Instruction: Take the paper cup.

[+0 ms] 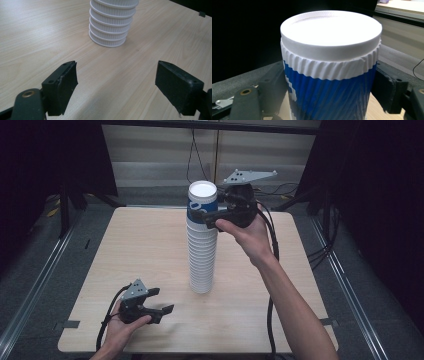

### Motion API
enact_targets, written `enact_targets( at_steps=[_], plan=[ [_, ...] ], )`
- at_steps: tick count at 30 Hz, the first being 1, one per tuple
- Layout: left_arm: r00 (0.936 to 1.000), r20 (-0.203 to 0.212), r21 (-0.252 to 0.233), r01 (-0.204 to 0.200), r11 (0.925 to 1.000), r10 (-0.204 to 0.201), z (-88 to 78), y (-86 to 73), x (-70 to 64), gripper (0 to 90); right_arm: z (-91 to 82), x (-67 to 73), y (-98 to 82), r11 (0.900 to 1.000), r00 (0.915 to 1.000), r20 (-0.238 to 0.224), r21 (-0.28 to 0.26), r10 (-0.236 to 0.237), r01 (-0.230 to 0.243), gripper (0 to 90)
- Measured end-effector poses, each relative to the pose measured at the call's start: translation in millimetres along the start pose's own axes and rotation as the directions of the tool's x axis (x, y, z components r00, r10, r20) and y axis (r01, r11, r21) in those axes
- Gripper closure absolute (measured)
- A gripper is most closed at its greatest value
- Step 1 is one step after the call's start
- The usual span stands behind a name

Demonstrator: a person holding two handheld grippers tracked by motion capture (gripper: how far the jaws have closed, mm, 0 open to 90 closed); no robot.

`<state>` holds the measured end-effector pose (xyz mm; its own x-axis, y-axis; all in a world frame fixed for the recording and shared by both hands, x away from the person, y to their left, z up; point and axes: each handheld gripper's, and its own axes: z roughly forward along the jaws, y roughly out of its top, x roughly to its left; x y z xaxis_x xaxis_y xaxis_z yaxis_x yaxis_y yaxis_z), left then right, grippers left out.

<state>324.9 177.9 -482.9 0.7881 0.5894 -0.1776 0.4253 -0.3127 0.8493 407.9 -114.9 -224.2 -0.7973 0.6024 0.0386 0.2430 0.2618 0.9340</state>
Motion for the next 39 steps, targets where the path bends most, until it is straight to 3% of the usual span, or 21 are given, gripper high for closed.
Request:
enact_targets(
  at_steps=[16,30,39],
  plan=[
    [1.0,-0.001,0.005,0.0,1.0,0.0,0.3,-0.1,-0.1,18.2,-1.5,2.7,5.0,1.0,0.9999,0.007,-0.009,-0.012,0.012,22.1],
    [0.9999,0.009,0.012,0.008,0.9999,-0.008,1.1,-0.7,-0.2,18.4,-10.6,7.0,14.1,0.995,0.9998,0.013,-0.097,-0.014,0.015,23.0],
    [0.9998,0.014,0.016,0.017,0.9997,-0.017,1.1,-0.7,0.2,18.5,-13.7,6.4,16.5,0.992,1.0,-0.003,-0.123,0.0,0.0,23.5]
  ],
)
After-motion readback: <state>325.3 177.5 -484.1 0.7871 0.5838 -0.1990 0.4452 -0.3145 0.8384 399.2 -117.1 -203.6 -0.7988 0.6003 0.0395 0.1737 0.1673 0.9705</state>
